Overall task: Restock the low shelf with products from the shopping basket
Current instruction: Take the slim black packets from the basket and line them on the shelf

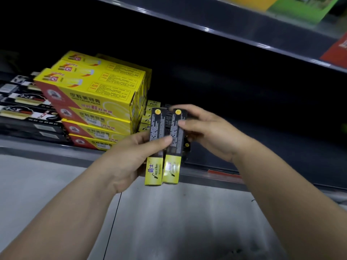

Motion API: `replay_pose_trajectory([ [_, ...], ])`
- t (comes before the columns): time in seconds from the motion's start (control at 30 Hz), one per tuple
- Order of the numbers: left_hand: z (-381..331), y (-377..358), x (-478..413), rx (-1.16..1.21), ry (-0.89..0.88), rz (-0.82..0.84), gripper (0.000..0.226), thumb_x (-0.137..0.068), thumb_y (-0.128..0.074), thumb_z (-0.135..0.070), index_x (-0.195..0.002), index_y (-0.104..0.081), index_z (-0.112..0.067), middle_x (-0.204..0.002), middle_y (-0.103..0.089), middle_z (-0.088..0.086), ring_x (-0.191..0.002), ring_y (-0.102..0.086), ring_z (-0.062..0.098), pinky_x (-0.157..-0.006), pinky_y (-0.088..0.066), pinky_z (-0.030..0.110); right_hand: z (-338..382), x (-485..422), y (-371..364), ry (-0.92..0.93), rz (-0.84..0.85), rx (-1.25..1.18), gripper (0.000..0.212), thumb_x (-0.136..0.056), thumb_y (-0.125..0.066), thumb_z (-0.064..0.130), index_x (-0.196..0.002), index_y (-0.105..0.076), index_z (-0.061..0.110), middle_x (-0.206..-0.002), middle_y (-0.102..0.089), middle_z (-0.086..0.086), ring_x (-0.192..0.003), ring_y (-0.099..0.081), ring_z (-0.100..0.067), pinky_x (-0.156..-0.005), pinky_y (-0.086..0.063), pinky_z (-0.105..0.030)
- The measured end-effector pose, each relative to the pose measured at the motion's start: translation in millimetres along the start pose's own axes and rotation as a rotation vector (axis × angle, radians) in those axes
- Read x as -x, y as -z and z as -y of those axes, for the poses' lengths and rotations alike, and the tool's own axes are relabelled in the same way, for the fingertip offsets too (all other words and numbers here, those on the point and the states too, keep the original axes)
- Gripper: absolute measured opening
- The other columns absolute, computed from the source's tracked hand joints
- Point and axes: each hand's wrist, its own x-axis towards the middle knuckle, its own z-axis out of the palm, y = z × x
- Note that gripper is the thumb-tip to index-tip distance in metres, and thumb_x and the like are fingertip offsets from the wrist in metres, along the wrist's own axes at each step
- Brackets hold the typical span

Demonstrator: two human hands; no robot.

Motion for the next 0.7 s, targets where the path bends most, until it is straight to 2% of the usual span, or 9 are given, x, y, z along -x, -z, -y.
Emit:
replay_pose_trajectory([
  [0.1,3.4,9.5,2.0,0.025,0.009,-0.126,0.044,-0.059,-0.072,-0.037,-0.098,-0.069,-0.018,-0.088,-0.075,0.003,-0.07,-0.068,0.019,-0.074,-0.054,0.038,-0.3,-7.8,15.3,-0.005,-0.152,-0.163,0.026,-0.075,-0.069,0.02,-0.098,-0.059,0.014,-0.089,-0.066,-0.002,-0.081,-0.065,-0.012,-0.07,-0.053,-0.02],
  [0.17,6.4,14.2,3.4,0.054,0.021,-0.178,0.036,-0.069,-0.072,-0.033,-0.1,-0.068,-0.017,-0.083,-0.075,-0.001,-0.064,-0.068,0.014,-0.071,-0.054,0.034,-5.5,-21.5,23.1,-0.039,-0.317,-0.219,0.018,-0.082,-0.067,0.023,-0.093,-0.055,0.014,-0.082,-0.064,-0.001,-0.077,-0.062,-0.013,-0.062,-0.052,-0.018],
  [0.23,9.2,14.2,4.6,0.055,0.03,-0.176,0.036,-0.074,-0.071,-0.03,-0.106,-0.066,-0.015,-0.091,-0.075,0.001,-0.071,-0.069,0.015,-0.078,-0.056,0.037,-12.8,-40.3,26.9,-0.042,-0.468,-0.25,0.017,-0.087,-0.065,0.021,-0.092,-0.05,0.014,-0.087,-0.062,-0.006,-0.076,-0.062,-0.017,-0.055,-0.051,-0.017],
  [0.3,10.5,11.5,6.3,0.065,0.038,-0.177,0.04,-0.073,-0.072,-0.028,-0.11,-0.064,-0.013,-0.097,-0.074,0.005,-0.07,-0.07,0.015,-0.073,-0.059,0.034,-21.0,-58.5,27.2,-0.02,-0.543,-0.145,0.014,-0.09,-0.062,0.02,-0.093,-0.049,0.016,-0.1,-0.057,-0.009,-0.084,-0.06,-0.02,-0.057,-0.051,-0.016],
  [0.37,11.2,8.9,7.8,0.101,0.032,-0.18,0.032,-0.077,-0.071,-0.023,-0.106,-0.064,-0.01,-0.093,-0.074,0.007,-0.06,-0.068,0.012,-0.057,-0.057,0.026,-29.8,-69.7,28.2,-0.006,-0.519,0.083,0.011,-0.092,-0.058,0.022,-0.101,-0.052,0.019,-0.102,-0.056,-0.003,-0.086,-0.058,-0.015,-0.063,-0.049,-0.016],
  [0.47,13.0,8.8,8.7,0.093,0.028,-0.205,0.028,-0.079,-0.07,-0.021,-0.102,-0.063,-0.008,-0.089,-0.072,0.008,-0.055,-0.067,0.011,-0.05,-0.053,0.021,-39.4,-74.1,29.0,-0.029,-0.34,0.291,0.014,-0.093,-0.055,0.02,-0.107,-0.056,0.024,-0.095,-0.059,0.004,-0.081,-0.057,-0.006,-0.06,-0.046,-0.01],
  [0.53,17.5,10.5,7.1,0.028,0.018,-0.219,0.031,-0.078,-0.071,-0.026,-0.103,-0.063,-0.009,-0.09,-0.072,0.009,-0.065,-0.069,0.016,-0.057,-0.056,0.027,-45.4,-75.1,29.4,-0.056,-0.261,0.33,0.017,-0.093,-0.056,0.017,-0.107,-0.057,0.026,-0.097,-0.059,0.005,-0.086,-0.058,-0.008,-0.07,-0.047,-0.014],
  [0.63,22.3,10.5,5.4,-0.059,0.001,-0.242,0.036,-0.077,-0.071,-0.031,-0.105,-0.062,-0.011,-0.102,-0.07,0.013,-0.092,-0.068,0.026,-0.083,-0.053,0.041,-50.8,-74.7,27.6,-0.109,-0.192,0.348,0.019,-0.093,-0.055,0.015,-0.107,-0.056,0.028,-0.102,-0.058,0.005,-0.095,-0.058,-0.012,-0.081,-0.047,-0.02],
  [0.7,24.4,9.0,4.3,-0.075,-0.025,-0.261,0.034,-0.076,-0.072,-0.033,-0.102,-0.06,-0.014,-0.102,-0.069,0.01,-0.091,-0.067,0.021,-0.08,-0.054,0.033,-51.3,-73.0,23.2,-0.143,-0.174,0.322,0.019,-0.094,-0.054,0.017,-0.109,-0.055,0.028,-0.106,-0.058,0.002,-0.095,-0.059,-0.014,-0.079,-0.05,-0.02],
])
